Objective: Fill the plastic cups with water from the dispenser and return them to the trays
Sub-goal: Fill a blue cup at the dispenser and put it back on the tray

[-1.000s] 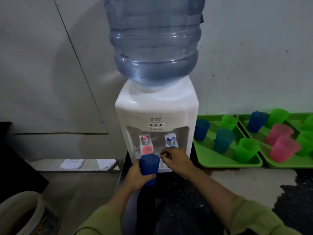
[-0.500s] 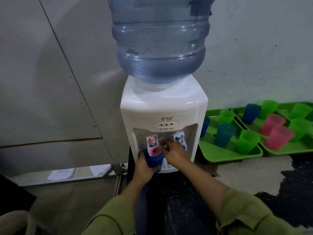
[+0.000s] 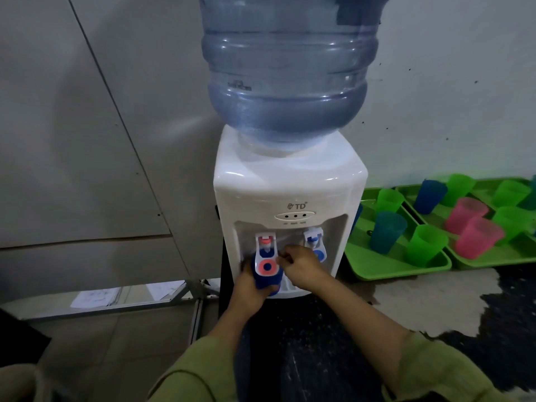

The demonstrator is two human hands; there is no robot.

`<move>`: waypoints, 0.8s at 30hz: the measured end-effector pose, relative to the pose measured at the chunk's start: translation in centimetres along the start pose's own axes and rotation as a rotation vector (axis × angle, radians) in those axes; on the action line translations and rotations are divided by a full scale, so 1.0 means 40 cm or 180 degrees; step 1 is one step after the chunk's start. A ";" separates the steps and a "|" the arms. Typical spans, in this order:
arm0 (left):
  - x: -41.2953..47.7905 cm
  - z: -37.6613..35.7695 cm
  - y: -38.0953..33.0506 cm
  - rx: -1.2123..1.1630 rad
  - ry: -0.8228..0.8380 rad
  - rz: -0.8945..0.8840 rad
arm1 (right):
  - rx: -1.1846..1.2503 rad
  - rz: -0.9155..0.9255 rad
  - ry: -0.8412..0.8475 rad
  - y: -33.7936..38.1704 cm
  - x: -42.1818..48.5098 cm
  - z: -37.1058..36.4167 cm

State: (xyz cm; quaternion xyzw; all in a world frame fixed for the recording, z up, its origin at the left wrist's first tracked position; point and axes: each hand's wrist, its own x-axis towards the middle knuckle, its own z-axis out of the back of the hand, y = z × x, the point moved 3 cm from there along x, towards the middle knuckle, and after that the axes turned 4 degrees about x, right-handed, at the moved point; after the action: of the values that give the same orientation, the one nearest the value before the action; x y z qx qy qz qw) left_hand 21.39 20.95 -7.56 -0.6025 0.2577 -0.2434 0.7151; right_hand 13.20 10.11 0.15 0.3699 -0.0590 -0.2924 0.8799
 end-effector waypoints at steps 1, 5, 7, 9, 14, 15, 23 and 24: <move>0.000 0.003 0.001 0.0080 0.0017 -0.0057 | 0.0024 0.0016 0.0050 0.007 -0.008 0.006; -0.006 0.015 -0.007 0.0485 0.0010 -0.0313 | 0.0499 -0.0128 0.0367 0.047 -0.040 0.046; -0.008 0.021 -0.015 0.0593 0.0018 -0.0385 | 0.0887 -0.0225 0.0412 0.067 -0.053 0.074; -0.011 0.024 -0.024 0.0742 0.0064 -0.0476 | 0.1343 -0.0399 0.0443 0.083 -0.059 0.098; -0.008 0.026 -0.023 0.0879 0.0073 -0.0423 | 0.1414 -0.0556 0.0492 0.086 -0.058 0.113; -0.007 0.026 -0.021 0.0899 0.0080 -0.0400 | 0.1418 -0.0573 0.0458 0.076 -0.057 0.113; 0.003 0.022 -0.015 0.1172 0.0074 -0.0315 | 0.0495 -0.0962 -0.0231 -0.076 -0.065 0.123; 0.004 0.023 -0.014 0.1217 0.0060 -0.0314 | 0.0210 -0.0926 -0.0409 -0.093 -0.068 0.131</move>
State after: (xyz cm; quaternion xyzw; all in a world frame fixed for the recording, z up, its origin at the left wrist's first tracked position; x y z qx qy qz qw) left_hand 22.10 21.45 -6.91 -0.4653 0.1836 -0.3283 0.8013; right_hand 7.55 6.31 1.68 0.3838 -0.0705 -0.4378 0.8100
